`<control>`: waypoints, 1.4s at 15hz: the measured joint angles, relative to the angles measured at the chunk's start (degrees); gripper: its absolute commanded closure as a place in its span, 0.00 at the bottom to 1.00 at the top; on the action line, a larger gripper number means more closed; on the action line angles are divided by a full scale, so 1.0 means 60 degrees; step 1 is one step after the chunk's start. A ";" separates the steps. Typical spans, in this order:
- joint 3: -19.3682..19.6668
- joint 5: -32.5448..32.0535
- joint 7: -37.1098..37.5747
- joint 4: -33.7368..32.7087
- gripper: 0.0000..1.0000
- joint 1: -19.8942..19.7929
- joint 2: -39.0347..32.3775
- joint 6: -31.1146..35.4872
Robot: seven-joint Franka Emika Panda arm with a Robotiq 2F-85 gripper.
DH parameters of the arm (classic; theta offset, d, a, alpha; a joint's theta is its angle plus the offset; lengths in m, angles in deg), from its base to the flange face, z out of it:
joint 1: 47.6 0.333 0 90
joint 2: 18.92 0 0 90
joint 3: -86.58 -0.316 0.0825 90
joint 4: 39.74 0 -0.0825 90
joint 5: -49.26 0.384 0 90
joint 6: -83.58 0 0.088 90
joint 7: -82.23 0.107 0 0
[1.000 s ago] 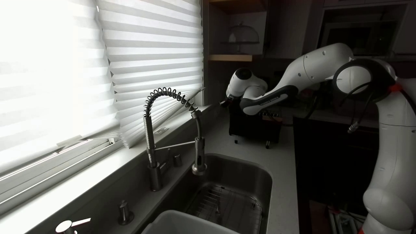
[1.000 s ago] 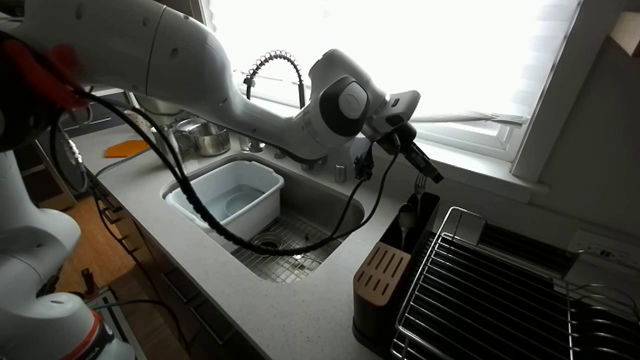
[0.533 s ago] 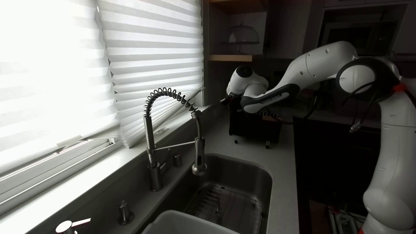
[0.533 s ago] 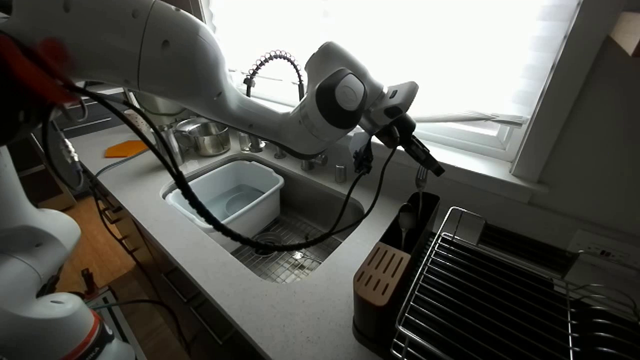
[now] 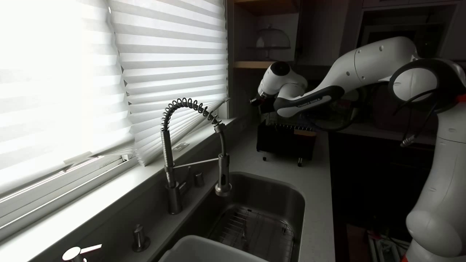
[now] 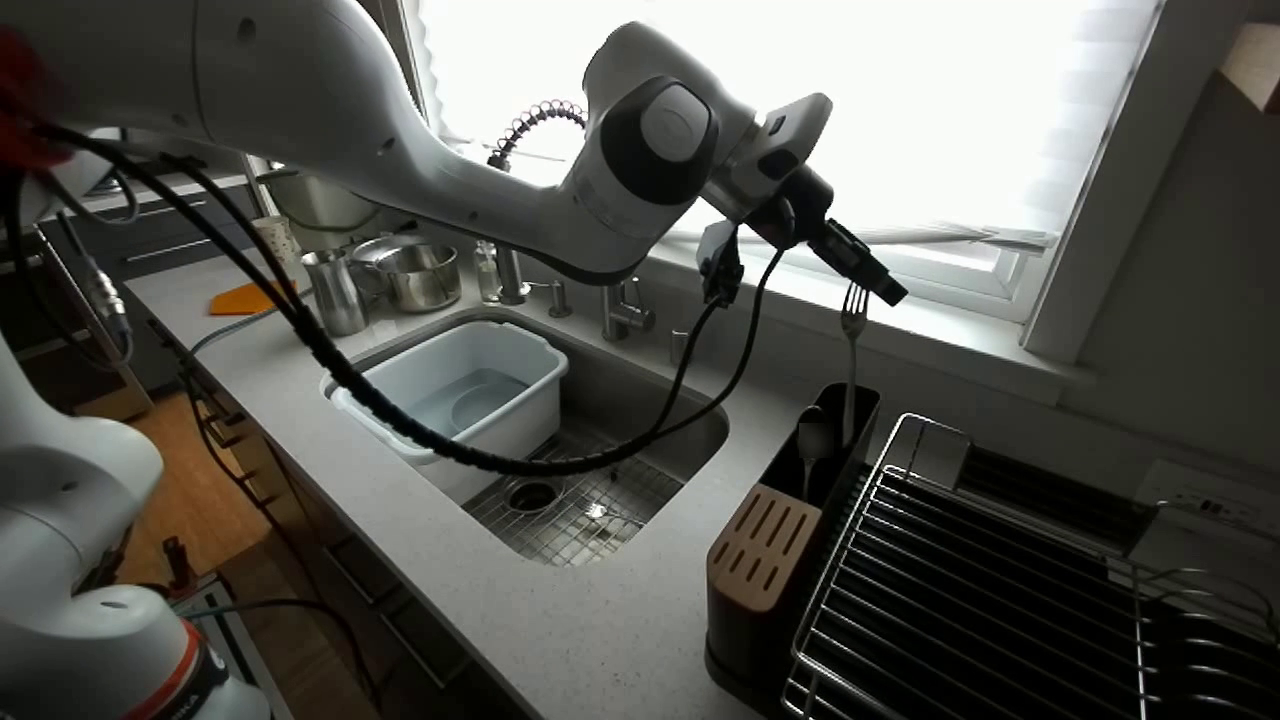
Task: Move the spoon and fork to the middle compartment of the black cutlery drying rack
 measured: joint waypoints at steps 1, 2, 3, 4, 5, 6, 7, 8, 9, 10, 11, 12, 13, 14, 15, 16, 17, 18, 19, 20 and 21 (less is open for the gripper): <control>0.0003 0.0057 0.0000 0.0020 1.00 -0.0044 0.0121 0.0000; 0.0006 0.0128 0.0000 0.0041 1.00 -0.0088 0.0232 0.0001; 0.0008 0.0227 0.0000 0.0063 1.00 -0.0126 0.0330 0.0004; 0.0010 0.0329 0.0000 0.0080 1.00 -0.0161 0.0416 0.0006; 0.0012 0.0414 0.0000 0.0092 1.00 -0.0193 0.0485 0.0006; 0.0014 0.0479 0.0000 0.0114 1.00 -0.0224 0.0546 0.0007; 0.0017 0.0527 0.0000 0.0150 1.00 -0.0250 0.0601 0.0011; 0.0021 0.0574 0.0000 0.0204 1.00 -0.0274 0.0658 0.0020; 0.0024 0.0614 0.0000 0.0254 1.00 -0.0294 0.0706 0.0023; 0.0026 0.0664 0.0000 0.0310 1.00 -0.0312 0.0756 0.0024; 0.0028 0.0732 0.0000 0.0368 1.00 -0.0329 0.0802 0.0025; 0.0033 0.0818 0.0000 0.0450 1.00 -0.0343 0.0859 0.0030; 0.0034 0.0924 0.0000 0.0546 1.00 -0.0364 0.0914 0.0050; 0.0363 0.1132 -0.0042 0.0644 1.00 -0.0094 0.0967 0.0129; 0.0541 0.1290 -0.0098 0.0750 1.00 0.0027 0.1027 0.0200; 0.0540 0.1410 -0.0122 0.0850 1.00 -0.0017 0.1071 0.0240; 0.0548 0.1538 -0.0140 0.0959 1.00 -0.0054 0.1120 0.0301; 0.0557 0.1680 -0.0167 0.1085 1.00 -0.0084 0.1166 0.0380; 0.0570 0.1823 -0.0196 0.1194 1.00 -0.0107 0.1198 0.0456; 0.0585 0.1969 -0.0226 0.1314 1.00 -0.0131 0.1233 0.0535; 0.0599 0.2099 -0.0274 0.1417 0.97 -0.0160 0.1263 0.0602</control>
